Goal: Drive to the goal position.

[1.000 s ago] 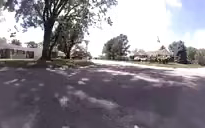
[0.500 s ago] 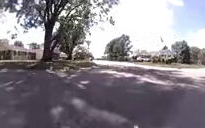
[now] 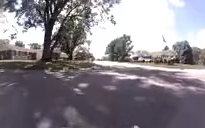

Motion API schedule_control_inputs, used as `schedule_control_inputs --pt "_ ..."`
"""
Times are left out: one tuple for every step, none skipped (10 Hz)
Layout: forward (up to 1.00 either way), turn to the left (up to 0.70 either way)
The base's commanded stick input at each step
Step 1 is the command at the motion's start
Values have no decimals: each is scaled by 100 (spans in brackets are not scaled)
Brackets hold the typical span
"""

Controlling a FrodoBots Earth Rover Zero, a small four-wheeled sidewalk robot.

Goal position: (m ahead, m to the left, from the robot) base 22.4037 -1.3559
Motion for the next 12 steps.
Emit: schedule_control_inputs --pt "70 0" --pt "70 0" --pt "70 0" --pt "70 0" --pt "70 0" --pt "70 0" --pt "70 0" --pt "70 0" --pt "70 0" --pt "70 0" --pt "70 0" --pt "70 0"
